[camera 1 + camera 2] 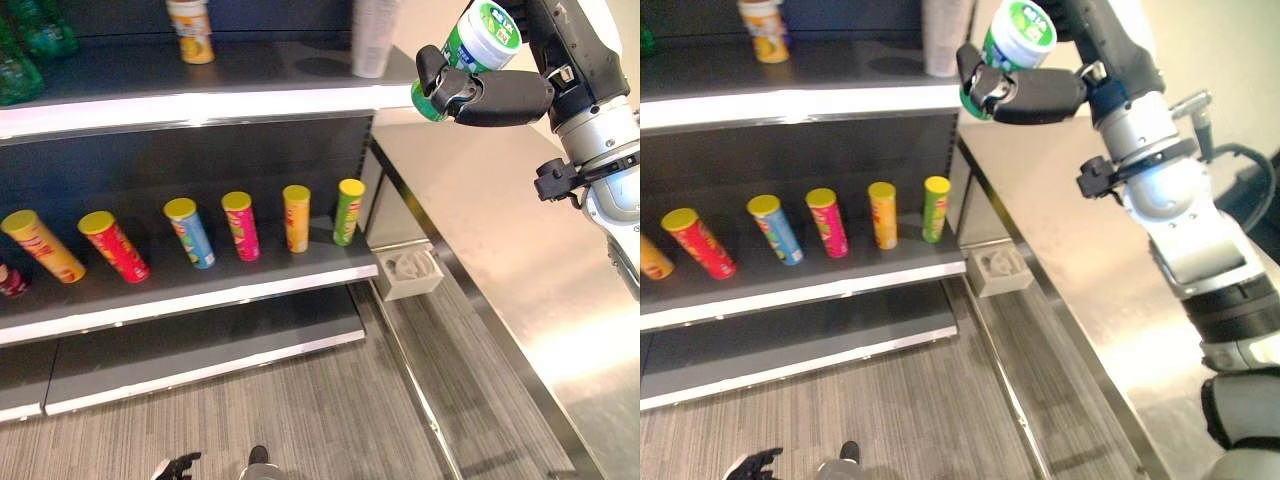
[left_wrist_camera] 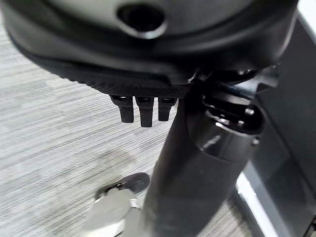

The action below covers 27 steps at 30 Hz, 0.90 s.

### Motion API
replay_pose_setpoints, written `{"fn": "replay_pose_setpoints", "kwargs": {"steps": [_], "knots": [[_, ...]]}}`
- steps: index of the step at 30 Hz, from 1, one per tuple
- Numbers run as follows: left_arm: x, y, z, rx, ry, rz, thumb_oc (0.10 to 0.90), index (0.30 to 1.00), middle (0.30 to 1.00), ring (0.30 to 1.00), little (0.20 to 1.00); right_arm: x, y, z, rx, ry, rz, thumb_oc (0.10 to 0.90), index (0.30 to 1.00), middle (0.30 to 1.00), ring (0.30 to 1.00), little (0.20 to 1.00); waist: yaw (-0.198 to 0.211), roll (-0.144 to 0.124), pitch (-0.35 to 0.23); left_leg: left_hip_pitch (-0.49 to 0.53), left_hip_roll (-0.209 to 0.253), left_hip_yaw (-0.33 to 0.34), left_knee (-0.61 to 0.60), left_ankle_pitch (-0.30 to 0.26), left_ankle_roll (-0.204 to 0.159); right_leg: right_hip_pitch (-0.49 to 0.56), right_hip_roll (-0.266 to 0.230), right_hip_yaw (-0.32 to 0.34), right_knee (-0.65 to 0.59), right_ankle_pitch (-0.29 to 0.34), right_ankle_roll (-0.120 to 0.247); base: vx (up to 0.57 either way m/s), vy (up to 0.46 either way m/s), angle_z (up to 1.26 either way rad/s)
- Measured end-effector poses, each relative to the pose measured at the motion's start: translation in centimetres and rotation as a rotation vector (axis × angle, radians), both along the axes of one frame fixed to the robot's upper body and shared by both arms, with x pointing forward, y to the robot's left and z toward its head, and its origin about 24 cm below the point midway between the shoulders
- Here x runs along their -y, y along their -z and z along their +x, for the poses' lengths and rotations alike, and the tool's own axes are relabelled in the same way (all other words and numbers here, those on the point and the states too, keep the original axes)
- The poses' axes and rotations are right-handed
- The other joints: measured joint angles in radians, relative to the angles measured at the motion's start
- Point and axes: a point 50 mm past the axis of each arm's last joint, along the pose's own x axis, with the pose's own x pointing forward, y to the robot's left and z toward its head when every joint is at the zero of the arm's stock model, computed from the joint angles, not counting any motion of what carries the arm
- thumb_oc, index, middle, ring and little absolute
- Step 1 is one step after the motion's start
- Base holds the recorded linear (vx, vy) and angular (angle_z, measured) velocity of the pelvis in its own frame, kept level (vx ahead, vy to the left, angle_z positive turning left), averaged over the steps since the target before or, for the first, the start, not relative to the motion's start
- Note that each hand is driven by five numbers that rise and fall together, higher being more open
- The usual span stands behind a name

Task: Put the goods on the table back onto the shelves and tidy them up.

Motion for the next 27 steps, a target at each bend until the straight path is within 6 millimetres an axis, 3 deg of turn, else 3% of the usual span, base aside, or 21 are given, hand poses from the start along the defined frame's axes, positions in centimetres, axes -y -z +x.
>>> {"fn": "replay_pose_setpoints", "kwargs": {"steps": [2,5,11,13,14,15,16,17,18,19,21,22,23,27], "knots": [[1.1,0.6,-0.5,-0.034,0.028,-0.023,0.800,0.900,0.900,0.900,0.900,-0.5,0.1,0.2,0.003,-0.036,0.076,0.400,0.300,0.300,0.300,0.300,-0.018,0.016,-0.023,0.034,-0.034,-0.002,-0.050,0.014,0.037,0.009,-0.041,-0.029,0.041,0.001,0.001,0.02,0.248,0.71],[0.7,0.5,-0.8,-0.057,0.051,-0.005,0.800,0.900,0.900,0.900,0.900,-0.8,-0.3,0.2,0.010,-0.045,0.073,0.400,0.300,0.300,0.300,0.300,0.027,-0.002,-0.030,0.007,-0.101,-0.030,-0.057,0.017,0.076,-0.020,-0.114,-0.049,0.086,0.036,0.002,0.03,0.373,0.40],[-0.4,0.3,-1.4,-0.093,0.078,0.033,0.800,0.900,0.900,0.900,0.900,-0.5,0.3,0.8,-0.018,-0.024,0.082,0.400,0.300,0.300,0.300,0.300,0.032,-0.012,-0.026,0.016,-0.133,-0.051,-0.060,0.005,0.106,-0.025,-0.172,-0.048,0.162,0.085,0.046,0.03,0.214,0.15],[-0.5,0.3,-1.2,-0.092,0.078,0.033,0.800,0.900,0.900,0.900,0.900,-0.2,0.5,1.2,-0.039,-0.004,0.087,0.400,0.300,0.300,0.300,0.300,0.033,-0.012,-0.025,0.021,-0.149,-0.049,-0.059,-0.003,0.117,-0.052,-0.210,-0.015,0.248,0.092,0.050,-0.02,0.127,0.14],[-0.7,0.2,-0.9,-0.088,0.085,0.036,0.800,0.900,0.900,0.900,0.900,-0.3,0.8,1.4,-0.053,-0.002,0.085,0.400,0.300,0.300,0.300,0.300,0.006,-0.008,-0.019,0.025,-0.149,-0.067,-0.058,-0.003,0.133,-0.086,-0.250,0.021,0.357,0.112,0.053,-0.04,0.003,0.28],[-0.9,0.0,-0.3,-0.075,0.090,0.043,0.800,0.900,0.900,0.900,0.900,-0.3,0.9,1.4,-0.058,-0.001,0.082,0.400,0.300,0.300,0.300,0.300,-0.002,0.000,-0.012,0.027,-0.140,-0.083,-0.059,-0.005,0.142,-0.122,-0.249,0.088,0.406,0.104,0.063,-0.03,-0.024,0.26],[-0.9,0.0,-0.3,-0.075,0.090,0.043,0.800,0.900,0.900,0.900,0.900,-0.3,0.9,1.4,-0.058,-0.001,0.082,0.400,0.300,0.300,0.300,0.300,-0.002,0.000,-0.012,0.027,-0.140,-0.083,-0.059,-0.005,0.142,-0.122,-0.249,0.088,0.406,0.104,0.063,0.01,-0.063,0.28],[-1.3,-0.7,1.6,-0.021,0.104,0.061,0.800,0.900,0.900,0.900,0.900,-0.4,1.0,1.5,-0.063,-0.003,0.073,0.400,0.300,0.300,0.300,0.300,-0.020,0.016,0.019,0.027,-0.108,-0.111,-0.058,0.002,0.146,-0.173,-0.145,0.268,0.350,-0.052,0.124,-0.03,-0.108,0.25],[-1.3,-0.9,2.1,-0.003,0.110,0.063,0.800,0.900,0.900,0.900,0.900,-0.5,1.1,1.5,-0.069,-0.004,0.070,0.400,0.300,0.300,0.300,0.300,-0.018,0.014,0.020,0.028,-0.109,-0.118,-0.060,0.000,0.149,-0.195,-0.115,0.288,0.290,-0.060,0.130,-0.04,-0.167,0.28],[-1.1,-1.0,2.7,0.015,0.117,0.061,0.800,0.900,0.900,0.900,0.900,-0.4,1.2,1.6,-0.072,-0.003,0.069,0.400,0.300,0.300,0.300,0.300,-0.022,0.015,0.022,0.031,-0.110,-0.126,-0.068,-0.002,0.154,-0.229,-0.088,0.293,0.251,-0.070,0.112,-0.03,-0.149,0.19],[-0.8,-1.2,3.8,0.026,0.151,0.061,0.800,0.900,0.900,0.900,0.900,0.3,0.8,1.8,-0.079,0.034,0.033,0.400,0.300,0.300,0.300,0.300,-0.062,0.022,0.041,0.026,-0.103,-0.189,-0.077,0.026,0.134,-0.226,0.033,0.448,0.040,-0.074,0.091,0.05,-0.093,0.82],[-1.1,-1.4,3.9,0.040,0.152,0.065,0.800,0.900,0.900,0.900,0.900,1.2,0.6,1.9,-0.094,0.071,0.045,0.400,0.300,0.300,0.300,0.300,-0.071,-0.018,0.039,0.028,-0.132,-0.211,-0.093,0.027,0.130,-0.234,0.036,0.452,-0.033,-0.037,0.077,0.13,-0.124,1.04],[-1.0,-1.3,3.7,0.034,0.149,0.063,0.800,0.900,0.900,0.900,0.900,1.4,0.7,2.1,-0.103,0.075,0.064,0.400,0.300,0.300,0.300,0.300,-0.074,-0.036,0.038,0.044,-0.146,-0.219,-0.108,0.031,0.116,-0.227,0.031,0.466,-0.033,0.035,0.035,0.13,-0.110,0.55],[0.3,0.2,0.0,-0.056,0.113,0.011,0.800,0.900,0.900,0.900,0.900,0.4,-0.4,1.7,-0.070,0.019,0.074,0.400,0.300,0.300,0.300,0.300,-0.056,-0.037,0.031,0.055,-0.087,-0.221,-0.107,0.023,0.057,-0.203,0.086,0.420,-0.062,0.035,0.007,0.11,-0.095,0.06]]}}
